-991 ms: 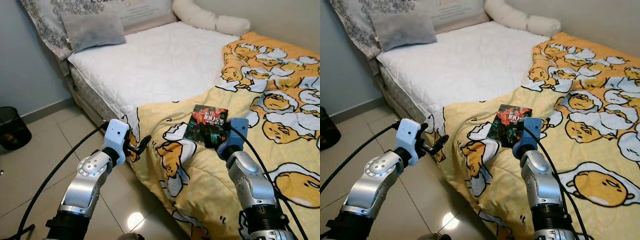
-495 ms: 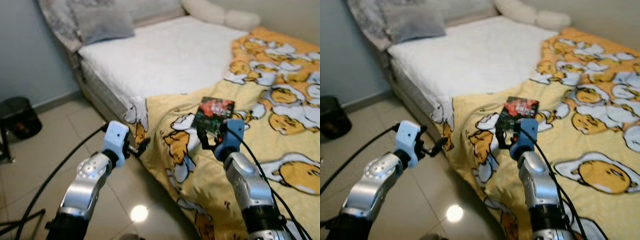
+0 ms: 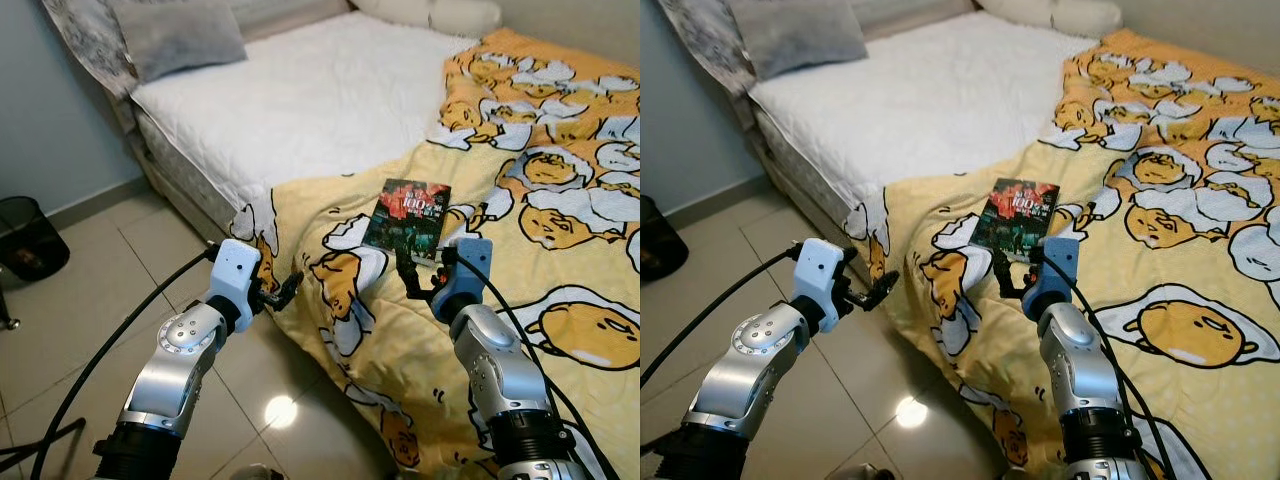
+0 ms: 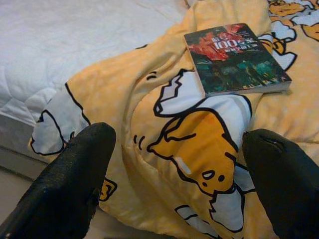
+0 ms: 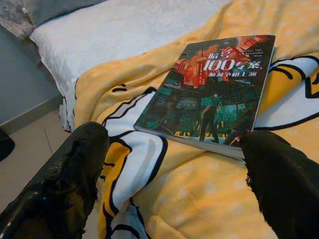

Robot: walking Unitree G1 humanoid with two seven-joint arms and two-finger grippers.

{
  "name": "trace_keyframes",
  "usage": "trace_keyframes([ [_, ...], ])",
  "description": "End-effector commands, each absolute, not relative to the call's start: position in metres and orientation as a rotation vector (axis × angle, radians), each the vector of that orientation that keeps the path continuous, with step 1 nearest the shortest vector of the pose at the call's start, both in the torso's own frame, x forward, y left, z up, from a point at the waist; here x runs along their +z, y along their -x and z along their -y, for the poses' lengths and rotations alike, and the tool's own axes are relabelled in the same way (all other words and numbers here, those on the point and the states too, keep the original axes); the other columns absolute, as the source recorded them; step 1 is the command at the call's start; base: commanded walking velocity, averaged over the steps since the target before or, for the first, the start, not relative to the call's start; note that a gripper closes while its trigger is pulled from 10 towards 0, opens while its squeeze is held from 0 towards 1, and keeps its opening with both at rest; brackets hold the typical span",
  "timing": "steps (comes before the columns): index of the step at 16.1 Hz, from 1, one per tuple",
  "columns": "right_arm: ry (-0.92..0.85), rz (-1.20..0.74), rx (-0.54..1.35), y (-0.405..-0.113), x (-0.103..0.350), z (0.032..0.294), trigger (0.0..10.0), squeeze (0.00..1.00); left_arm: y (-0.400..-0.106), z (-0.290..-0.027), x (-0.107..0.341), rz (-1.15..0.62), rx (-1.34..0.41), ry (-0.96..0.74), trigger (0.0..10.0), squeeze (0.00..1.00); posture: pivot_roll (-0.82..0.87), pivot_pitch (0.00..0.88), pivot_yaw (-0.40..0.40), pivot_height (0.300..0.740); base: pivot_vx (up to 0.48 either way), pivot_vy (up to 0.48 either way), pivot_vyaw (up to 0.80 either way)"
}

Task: Clean up the room

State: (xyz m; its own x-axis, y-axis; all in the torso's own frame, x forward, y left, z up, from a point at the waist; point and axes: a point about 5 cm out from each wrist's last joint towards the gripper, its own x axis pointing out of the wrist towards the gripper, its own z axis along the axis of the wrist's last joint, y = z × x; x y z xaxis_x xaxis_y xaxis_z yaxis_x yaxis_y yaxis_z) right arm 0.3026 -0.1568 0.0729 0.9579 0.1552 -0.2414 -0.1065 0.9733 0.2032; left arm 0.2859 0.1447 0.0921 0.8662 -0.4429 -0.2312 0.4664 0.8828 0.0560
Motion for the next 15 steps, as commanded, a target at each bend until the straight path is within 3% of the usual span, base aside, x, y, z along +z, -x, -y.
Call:
trace_keyframes([
  [1,-0.192,-0.25,0.136,-0.3045,0.0775,0.1551,10.0,0.0,-0.289,-0.1496,0.0953,-0.21,-0.45,-0.108,10.0,0.0,0.02,0.0,0.047,0.74,0.285,0.0,0.0],
  [4,-0.191,-0.254,0.135,-0.3044,0.077,0.1553,10.0,0.0,-0.2892,-0.1498,0.0954,-0.209,-0.448,-0.105,10.0,0.0,0.02,0.0,0.047,0.74,0.301,0.0,-0.76],
  [9,-0.135,-0.237,0.17,-0.3049,0.0796,0.153,10.0,0.0,-0.2896,-0.1495,0.0957,-0.209,-0.45,-0.103,10.0,0.0,0.02,0.0,0.047,0.74,0.306,0.0,0.0],
  [12,-0.125,-0.236,0.205,-0.3051,0.0806,0.149,10.0,0.0,-0.29,-0.1485,0.0962,-0.207,-0.457,-0.106,10.0,0.0,0.02,0.0,0.047,0.74,0.305,0.0,0.8],
  [15,-0.141,-0.248,0.205,-0.3042,0.0788,0.1496,10.0,0.0,-0.2902,-0.1475,0.096,-0.209,-0.464,-0.111,10.0,0.0,0.02,0.0,0.047,0.74,0.181,0.0,0.0],
])
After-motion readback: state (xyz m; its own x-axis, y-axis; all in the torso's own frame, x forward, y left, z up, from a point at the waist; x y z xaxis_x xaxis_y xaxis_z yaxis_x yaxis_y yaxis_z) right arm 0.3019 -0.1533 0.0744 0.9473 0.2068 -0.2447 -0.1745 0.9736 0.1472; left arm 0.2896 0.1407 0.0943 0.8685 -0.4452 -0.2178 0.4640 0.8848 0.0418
